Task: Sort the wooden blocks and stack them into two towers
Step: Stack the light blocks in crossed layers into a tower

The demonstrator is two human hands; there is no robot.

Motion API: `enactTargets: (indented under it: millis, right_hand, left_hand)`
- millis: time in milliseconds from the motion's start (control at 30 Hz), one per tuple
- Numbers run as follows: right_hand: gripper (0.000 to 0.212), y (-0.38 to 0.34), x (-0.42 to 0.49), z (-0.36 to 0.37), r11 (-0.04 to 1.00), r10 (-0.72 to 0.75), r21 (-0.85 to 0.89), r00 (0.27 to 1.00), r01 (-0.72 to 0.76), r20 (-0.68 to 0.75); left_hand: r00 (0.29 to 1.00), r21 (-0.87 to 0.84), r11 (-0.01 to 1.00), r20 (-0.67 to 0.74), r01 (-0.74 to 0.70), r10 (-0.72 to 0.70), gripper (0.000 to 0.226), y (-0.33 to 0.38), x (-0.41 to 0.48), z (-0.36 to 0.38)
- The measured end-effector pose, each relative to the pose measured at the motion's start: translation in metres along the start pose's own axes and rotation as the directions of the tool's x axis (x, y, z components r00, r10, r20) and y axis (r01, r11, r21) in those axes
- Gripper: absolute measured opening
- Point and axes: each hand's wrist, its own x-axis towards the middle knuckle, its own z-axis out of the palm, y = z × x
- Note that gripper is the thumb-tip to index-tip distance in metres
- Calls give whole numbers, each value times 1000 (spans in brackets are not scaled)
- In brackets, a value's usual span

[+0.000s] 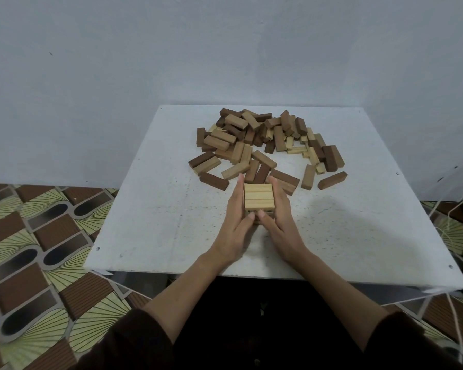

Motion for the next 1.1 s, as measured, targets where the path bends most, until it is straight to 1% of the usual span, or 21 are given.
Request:
enactTargets:
  millis: [100,200,333,500,833,1100]
  right_hand:
    - [80,0,0,0,1000,3,3,1000,-3,1]
    - [81,-1,-1,-1,1000,3,20,1000,-3,13]
    - [81,0,-2,-2,1000,-2,22,1000,2,20]
    - [80,-1,-1,-1,1000,2,21,1000,-3,23]
    - [76,-2,-2,-1,1000,-8,10,1000,8,0]
    - [75,-2,-3,-1,1000,-24,-3,1000,24,3]
  left_hand:
    - [998,3,998,-30,59,-59,66,2,2,3]
    - [999,0,999,-24,34,-34,68,1,3,3]
    - [998,-17,998,-1,63,-63,67,1,3,4]
    - [998,14,999,-25,49,-49,62,3,3,4]
    - [1000,44,999,-19,11,-11,60,5,3,6]
    - [1000,48,999,-24,12,-11,62,0,3,6]
